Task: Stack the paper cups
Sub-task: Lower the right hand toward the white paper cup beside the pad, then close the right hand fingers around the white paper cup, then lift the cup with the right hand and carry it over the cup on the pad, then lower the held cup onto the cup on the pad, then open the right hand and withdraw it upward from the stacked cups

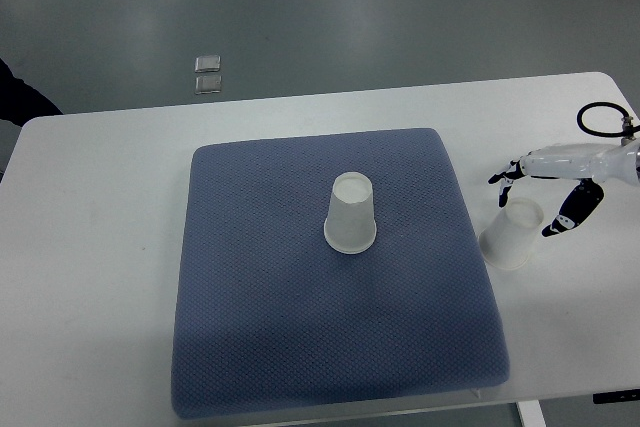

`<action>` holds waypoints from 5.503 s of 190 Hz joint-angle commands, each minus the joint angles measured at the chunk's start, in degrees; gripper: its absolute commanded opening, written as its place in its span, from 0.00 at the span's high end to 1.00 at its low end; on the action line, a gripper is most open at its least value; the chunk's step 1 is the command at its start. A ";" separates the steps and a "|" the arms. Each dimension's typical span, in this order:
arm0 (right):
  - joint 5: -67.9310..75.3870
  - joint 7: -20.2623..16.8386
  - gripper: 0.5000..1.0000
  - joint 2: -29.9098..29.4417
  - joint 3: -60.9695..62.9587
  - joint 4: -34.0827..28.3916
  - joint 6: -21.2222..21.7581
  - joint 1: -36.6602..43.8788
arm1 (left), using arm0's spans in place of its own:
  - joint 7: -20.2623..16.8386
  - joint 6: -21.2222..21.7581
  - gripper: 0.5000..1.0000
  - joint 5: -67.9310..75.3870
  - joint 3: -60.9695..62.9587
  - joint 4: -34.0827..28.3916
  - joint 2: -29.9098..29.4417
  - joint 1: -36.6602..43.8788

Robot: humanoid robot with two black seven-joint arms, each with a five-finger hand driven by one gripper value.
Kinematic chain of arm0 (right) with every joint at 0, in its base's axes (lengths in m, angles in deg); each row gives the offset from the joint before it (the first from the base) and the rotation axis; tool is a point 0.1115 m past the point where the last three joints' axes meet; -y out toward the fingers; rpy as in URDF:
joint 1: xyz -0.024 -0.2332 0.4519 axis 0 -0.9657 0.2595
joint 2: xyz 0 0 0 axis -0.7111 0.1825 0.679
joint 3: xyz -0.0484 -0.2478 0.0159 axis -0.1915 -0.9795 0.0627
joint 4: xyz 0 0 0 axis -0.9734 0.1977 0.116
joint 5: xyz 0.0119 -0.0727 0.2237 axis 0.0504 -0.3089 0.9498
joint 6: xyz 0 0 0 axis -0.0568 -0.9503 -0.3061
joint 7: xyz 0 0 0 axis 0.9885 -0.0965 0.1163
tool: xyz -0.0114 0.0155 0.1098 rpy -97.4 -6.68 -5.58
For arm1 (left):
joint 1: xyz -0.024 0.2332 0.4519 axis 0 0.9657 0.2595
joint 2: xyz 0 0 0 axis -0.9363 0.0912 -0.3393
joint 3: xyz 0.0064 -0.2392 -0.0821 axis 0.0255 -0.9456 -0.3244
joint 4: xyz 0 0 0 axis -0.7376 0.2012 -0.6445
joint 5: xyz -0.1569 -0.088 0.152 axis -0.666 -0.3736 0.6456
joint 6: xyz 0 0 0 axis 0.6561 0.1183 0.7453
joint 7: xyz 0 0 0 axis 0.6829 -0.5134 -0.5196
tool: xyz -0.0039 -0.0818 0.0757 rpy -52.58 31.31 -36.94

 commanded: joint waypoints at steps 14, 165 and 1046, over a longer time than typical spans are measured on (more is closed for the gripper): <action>0.00 -0.10 0.18 -0.05 0.00 0.21 -1.98 -1.22 | -0.01 0.00 0.00 0.00 -0.08 0.00 0.00 0.00; -0.27 -0.19 0.21 -5.14 0.00 5.75 -9.45 -6.31 | -0.01 0.00 0.00 0.00 -0.08 0.00 0.00 0.00; 8.43 -0.10 0.19 -24.30 5.54 4.69 11.29 19.61 | -0.01 0.00 0.00 0.00 0.01 0.00 0.00 0.00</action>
